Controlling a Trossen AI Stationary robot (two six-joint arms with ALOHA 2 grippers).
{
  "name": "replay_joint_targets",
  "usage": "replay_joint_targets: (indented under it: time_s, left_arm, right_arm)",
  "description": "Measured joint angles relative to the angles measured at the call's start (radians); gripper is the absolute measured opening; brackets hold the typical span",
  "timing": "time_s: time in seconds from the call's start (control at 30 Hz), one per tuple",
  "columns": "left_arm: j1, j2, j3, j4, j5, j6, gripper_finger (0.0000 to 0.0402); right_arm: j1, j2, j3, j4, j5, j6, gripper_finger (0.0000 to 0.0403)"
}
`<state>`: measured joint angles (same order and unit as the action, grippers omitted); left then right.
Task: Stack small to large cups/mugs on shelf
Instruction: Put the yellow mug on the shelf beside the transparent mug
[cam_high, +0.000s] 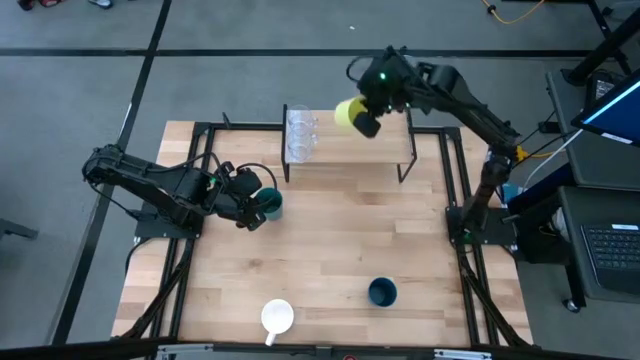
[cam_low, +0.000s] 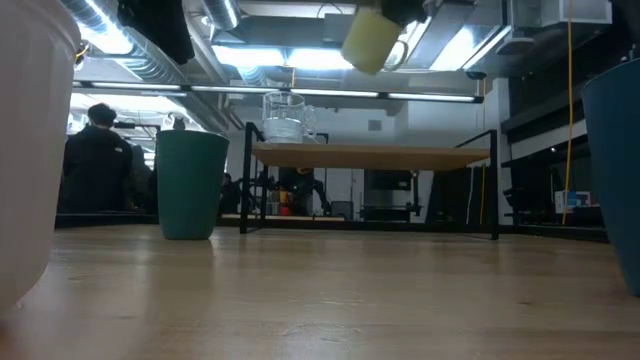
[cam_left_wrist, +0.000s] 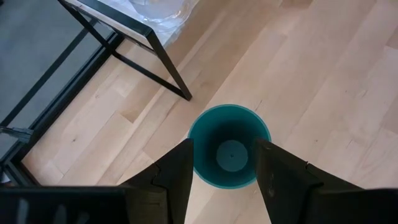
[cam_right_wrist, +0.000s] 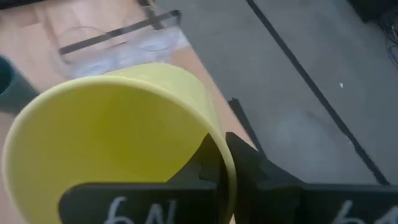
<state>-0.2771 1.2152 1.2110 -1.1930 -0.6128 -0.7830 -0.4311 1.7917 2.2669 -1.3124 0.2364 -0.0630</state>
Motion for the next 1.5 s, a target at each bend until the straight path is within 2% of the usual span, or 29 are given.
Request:
replay_joint_targets:
  time_s: [0.27, 0.47, 0.83, 1.5]
  left_arm:
    - [0.000, 0.000, 0.000, 0.000, 0.000, 0.000, 0.0158]
    - [0.000, 0.000, 0.000, 0.001, 0.000, 0.000, 0.0158]
    - [0.000, 0.000, 0.000, 0.001, 0.003, -0.001, 0.0158]
    - [0.000, 0.000, 0.000, 0.001, 0.004, -0.001, 0.0158]
  right_arm:
    - [-0.120, 0.088, 0.000, 0.084, -0.106, -0.026, 0.0011]
    - [-0.149, 0.142, 0.000, 0.094, -0.110, -0.047, 0.0011]
    - [-0.180, 0.163, 0.000, 0.121, -0.191, -0.051, 0.0011]
    - [-0.186, 0.313, -0.001, 0.095, -0.178, -0.014, 0.0011]
